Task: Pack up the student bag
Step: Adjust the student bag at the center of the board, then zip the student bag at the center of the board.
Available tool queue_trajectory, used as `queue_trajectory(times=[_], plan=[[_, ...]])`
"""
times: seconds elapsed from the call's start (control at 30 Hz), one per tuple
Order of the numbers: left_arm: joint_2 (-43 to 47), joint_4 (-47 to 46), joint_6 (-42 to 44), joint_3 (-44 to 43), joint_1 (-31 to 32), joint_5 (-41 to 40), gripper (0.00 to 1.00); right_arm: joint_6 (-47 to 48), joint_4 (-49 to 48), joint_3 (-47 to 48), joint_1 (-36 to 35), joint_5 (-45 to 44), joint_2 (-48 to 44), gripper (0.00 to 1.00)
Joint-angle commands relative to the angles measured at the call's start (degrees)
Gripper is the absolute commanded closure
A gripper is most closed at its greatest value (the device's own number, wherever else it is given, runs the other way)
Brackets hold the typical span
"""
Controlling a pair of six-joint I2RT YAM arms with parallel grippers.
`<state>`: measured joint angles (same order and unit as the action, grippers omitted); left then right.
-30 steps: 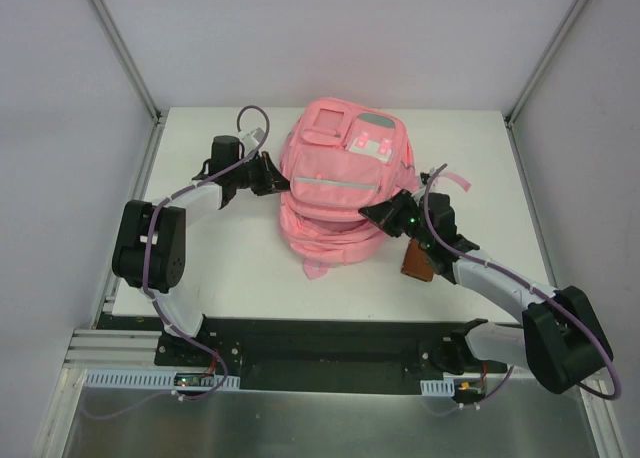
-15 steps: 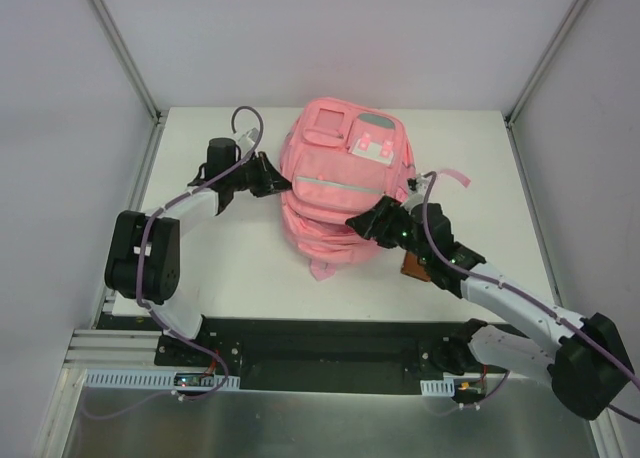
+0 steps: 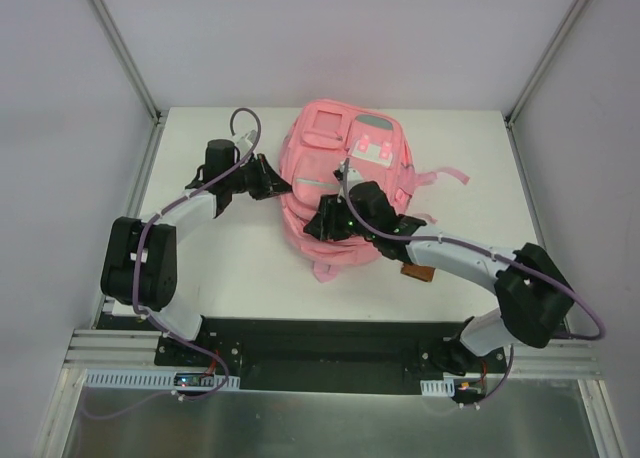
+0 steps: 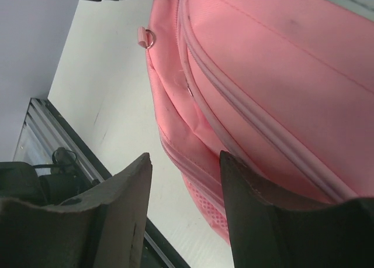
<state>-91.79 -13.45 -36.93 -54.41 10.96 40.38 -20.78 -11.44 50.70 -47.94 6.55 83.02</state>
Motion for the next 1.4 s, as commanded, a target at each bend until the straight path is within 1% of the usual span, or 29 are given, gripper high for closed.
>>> queue_trajectory(times=[0.0,0.13,0.17,0.3,0.33,0.37,0.53,0.57,0.63,0.67,0.9,0.93,1.0,1.1,1.17,1.23,1.37], plan=[[4.7,-2.3,-1.3,-0.3,0.6,5.4,1.00,6.7,-0.1,6.0,-0.7,3.2,3.0,0.48],[4.8,-2.2,-1.5,-0.3,0.6,5.9,1.00,7.6,-0.7,7.7,-0.9,4.0,6.7,0.48],[5.0,-2.2,-1.5,-0.2,0.6,5.9,1.00,7.5,-0.6,8.3,-1.0,3.8,8.4,0.48],[5.1,-2.2,-1.6,-0.3,0.6,6.1,1.00,8.5,-0.2,9.3,-0.9,1.8,10.0,0.48],[5.1,-2.2,-1.7,-0.4,0.6,6.1,1.00,8.8,1.0,9.9,-1.1,1.5,10.4,0.49],[5.2,-2.2,-1.6,-0.4,0.6,6.1,1.00,9.4,1.1,9.9,-1.0,1.5,10.8,0.52],[5.4,-2.2,-1.6,-0.9,0.6,6.4,1.00,9.9,0.6,9.1,-0.7,0.2,10.9,0.53],[5.4,-2.2,-1.6,-0.9,0.6,6.4,1.00,10.1,0.6,9.0,-0.5,-0.2,10.8,0.56],[5.5,-2.1,-1.4,-0.8,0.6,6.5,1.00,9.8,0.5,8.6,-0.2,-1.6,10.1,0.55],[5.5,-2.1,-1.5,-0.8,0.6,6.5,1.00,9.5,0.5,8.5,0.0,-2.3,9.8,0.54],[5.8,-2.0,-1.4,-0.6,0.7,6.6,1.00,7.2,-4.5,6.3,1.6,-0.1,7.9,0.56],[5.8,-2.0,-1.3,-0.6,0.7,6.6,1.00,6.9,-4.8,6.0,1.5,-0.3,6.7,0.58],[5.9,-1.8,-1.1,-0.6,0.6,6.6,1.00,6.9,-5.4,4.6,1.6,-2.4,4.9,0.58],[6.1,-1.7,-1.4,-0.6,0.7,6.7,1.00,7.3,-3.3,4.8,1.8,-5.9,5.8,0.63],[6.4,-1.7,-1.3,-0.3,0.7,6.8,1.00,6.3,-5.2,3.9,1.6,-5.7,6.7,0.62],[6.9,-1.7,-1.5,0.0,0.8,6.8,1.00,5.9,-4.9,4.8,1.4,-5.4,8.6,0.61],[6.9,-1.7,-1.8,-0.3,0.8,7.2,1.00,7.5,-6.0,5.0,-0.4,-6.2,10.5,0.60]])
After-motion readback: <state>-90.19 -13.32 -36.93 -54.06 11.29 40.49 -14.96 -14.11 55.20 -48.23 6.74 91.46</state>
